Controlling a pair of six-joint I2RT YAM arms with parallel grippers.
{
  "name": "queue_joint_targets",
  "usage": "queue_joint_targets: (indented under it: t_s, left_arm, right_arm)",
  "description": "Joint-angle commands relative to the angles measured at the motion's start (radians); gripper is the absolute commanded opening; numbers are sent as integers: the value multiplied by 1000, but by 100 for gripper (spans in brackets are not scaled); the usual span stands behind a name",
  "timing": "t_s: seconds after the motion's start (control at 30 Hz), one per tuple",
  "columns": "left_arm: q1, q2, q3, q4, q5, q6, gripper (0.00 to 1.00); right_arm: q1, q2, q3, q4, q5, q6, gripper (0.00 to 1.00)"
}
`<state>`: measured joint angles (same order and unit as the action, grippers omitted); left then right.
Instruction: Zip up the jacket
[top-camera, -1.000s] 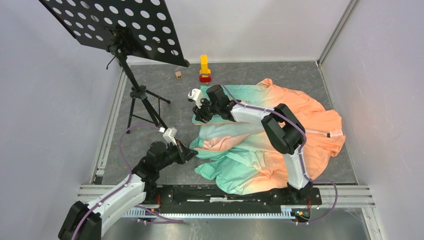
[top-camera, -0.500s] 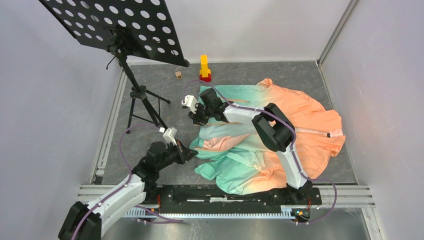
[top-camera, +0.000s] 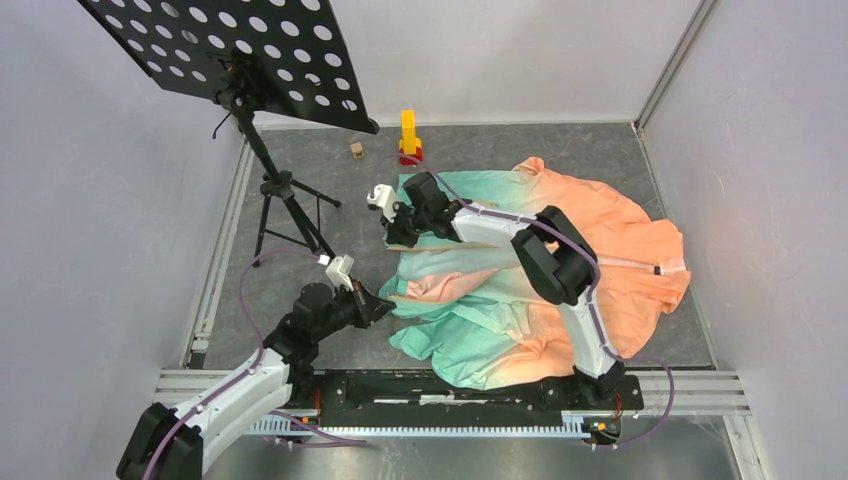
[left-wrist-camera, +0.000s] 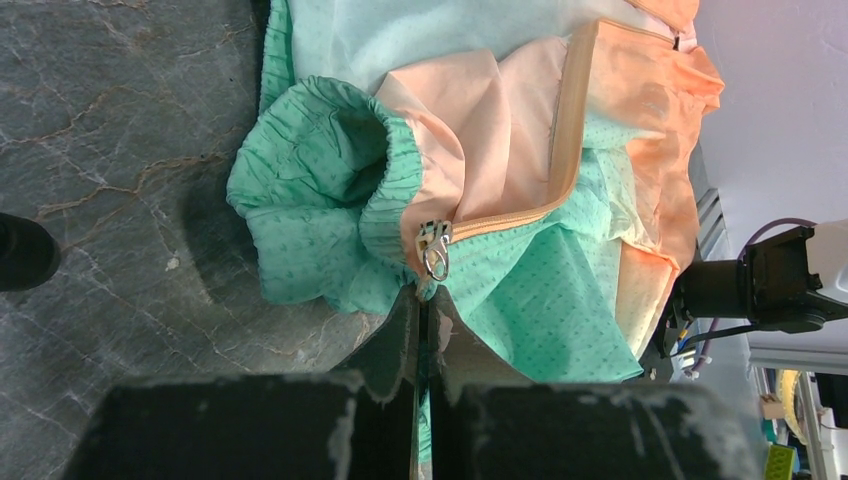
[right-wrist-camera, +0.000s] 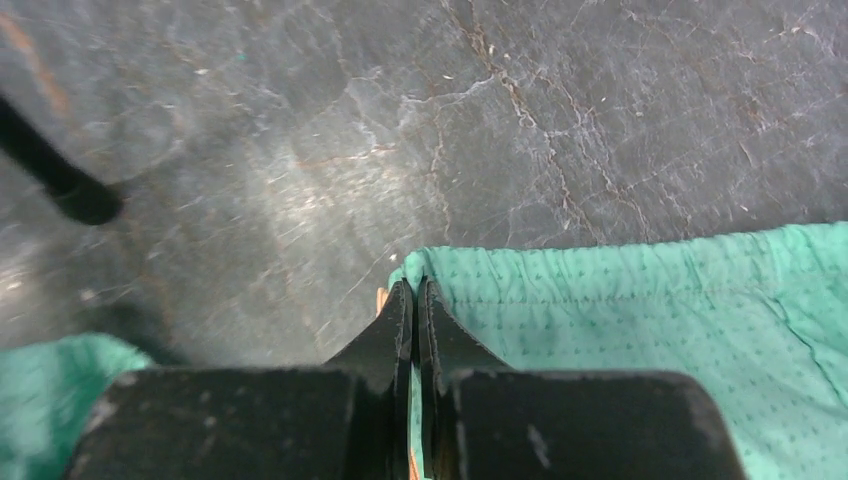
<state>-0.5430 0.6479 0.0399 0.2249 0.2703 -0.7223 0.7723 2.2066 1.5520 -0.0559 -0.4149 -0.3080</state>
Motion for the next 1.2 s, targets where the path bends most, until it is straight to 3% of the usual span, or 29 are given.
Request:
queue_joint_targets:
  t_s: [0.0,0.27,0.63,0.87,1.17]
  left_arm:
    - [0,1,25,61,-25,19,2]
    - [-1,44,-10,267,-74,88,2]
    - [-1,132,-20,477,30,291,2]
    - [-2,203,-35,573,162,336,2]
    - [-3,235,-29,602,201,346,2]
  right_arm:
    - [-39,-163,-36,2,-141,65,0]
    - [-105,-338,-263,49,-350,183,0]
    - [-96,-601,-709,602,-396,306,0]
    - [-92,-697,-811,674,-371,247,1]
    - [-59,-684,-820,673,-374,194,0]
